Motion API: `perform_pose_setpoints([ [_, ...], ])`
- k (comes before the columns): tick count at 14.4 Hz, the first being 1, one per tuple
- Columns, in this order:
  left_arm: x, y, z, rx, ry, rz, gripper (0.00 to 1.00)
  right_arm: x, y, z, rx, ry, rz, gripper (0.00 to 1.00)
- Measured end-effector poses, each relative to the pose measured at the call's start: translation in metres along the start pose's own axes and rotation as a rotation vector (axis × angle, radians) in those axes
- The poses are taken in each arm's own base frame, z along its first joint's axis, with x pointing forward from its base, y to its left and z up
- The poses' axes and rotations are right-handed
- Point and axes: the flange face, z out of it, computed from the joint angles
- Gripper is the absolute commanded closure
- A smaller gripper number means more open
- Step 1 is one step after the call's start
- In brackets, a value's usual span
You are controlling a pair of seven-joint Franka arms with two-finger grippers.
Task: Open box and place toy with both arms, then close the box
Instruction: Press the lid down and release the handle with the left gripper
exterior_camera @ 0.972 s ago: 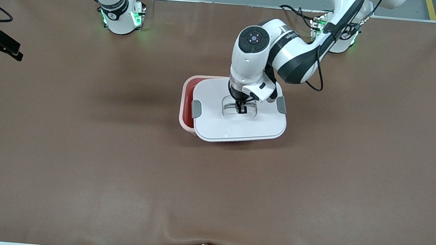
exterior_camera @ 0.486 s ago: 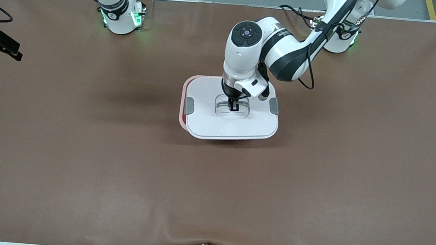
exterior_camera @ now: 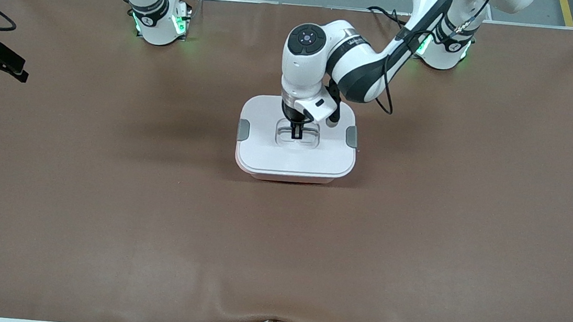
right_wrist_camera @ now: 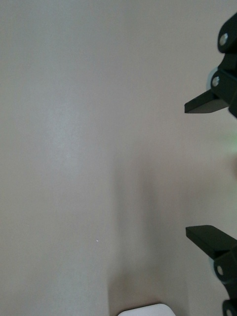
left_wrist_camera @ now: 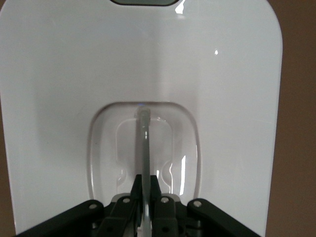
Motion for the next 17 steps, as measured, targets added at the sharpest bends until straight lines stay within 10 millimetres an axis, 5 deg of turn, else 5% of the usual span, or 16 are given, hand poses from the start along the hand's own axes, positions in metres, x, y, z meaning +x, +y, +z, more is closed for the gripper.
perform_pose_setpoints([
  [17,-0.009,-0.004,0.019,-0.033,0.012,0.046,1.00,0.009,-0.011,0.007,0.080,0.011,-0.008,0.00],
])
